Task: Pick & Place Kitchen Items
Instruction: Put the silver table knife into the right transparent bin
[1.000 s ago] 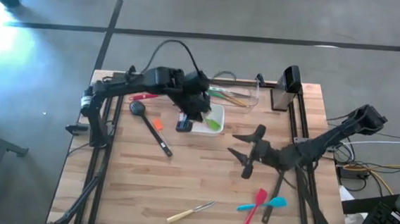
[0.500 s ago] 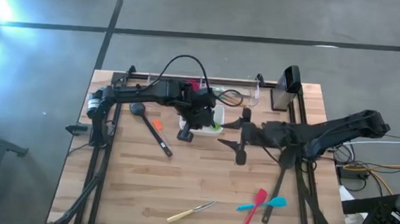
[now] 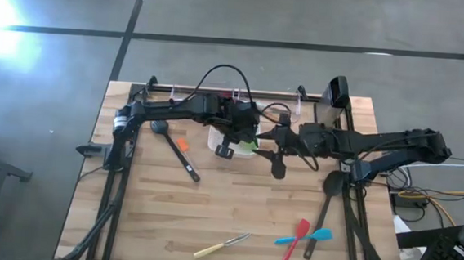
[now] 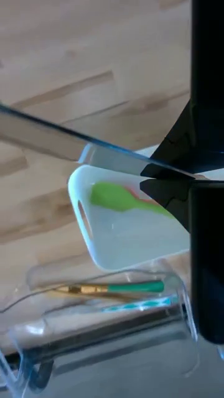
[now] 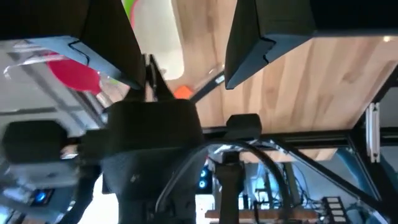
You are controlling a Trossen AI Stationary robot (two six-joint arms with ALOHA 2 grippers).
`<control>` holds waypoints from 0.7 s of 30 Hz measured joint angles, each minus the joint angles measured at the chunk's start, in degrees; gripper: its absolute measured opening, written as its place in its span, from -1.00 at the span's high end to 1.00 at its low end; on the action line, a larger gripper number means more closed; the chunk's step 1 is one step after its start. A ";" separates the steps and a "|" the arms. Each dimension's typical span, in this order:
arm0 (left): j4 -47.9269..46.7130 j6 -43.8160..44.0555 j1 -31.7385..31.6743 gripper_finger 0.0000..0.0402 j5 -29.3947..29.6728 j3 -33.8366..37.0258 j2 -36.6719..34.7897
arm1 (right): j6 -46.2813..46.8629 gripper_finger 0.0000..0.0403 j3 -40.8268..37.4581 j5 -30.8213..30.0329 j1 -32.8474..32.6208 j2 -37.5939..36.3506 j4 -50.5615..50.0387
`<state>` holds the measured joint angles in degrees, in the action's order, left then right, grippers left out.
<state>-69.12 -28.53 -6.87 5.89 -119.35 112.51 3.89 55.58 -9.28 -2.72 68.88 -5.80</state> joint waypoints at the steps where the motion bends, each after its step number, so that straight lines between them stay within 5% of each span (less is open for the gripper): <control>1: -0.14 -0.17 0.00 0.97 0.35 -1.23 0.86 | 0.11 -0.03 -0.09 0.20 0.29 0.17 -0.08; 12: -6.46 -0.77 0.50 0.97 1.27 -15.50 9.41 | -0.37 0.00 0.03 0.33 2.34 0.55 -3.01; 21: -6.51 -0.52 0.76 0.97 1.53 -15.47 9.66 | -1.35 0.22 0.06 0.31 4.32 2.97 -3.72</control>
<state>-75.63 -29.05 -6.11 7.42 -134.82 122.17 2.54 55.64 -8.97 1.60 71.85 -9.53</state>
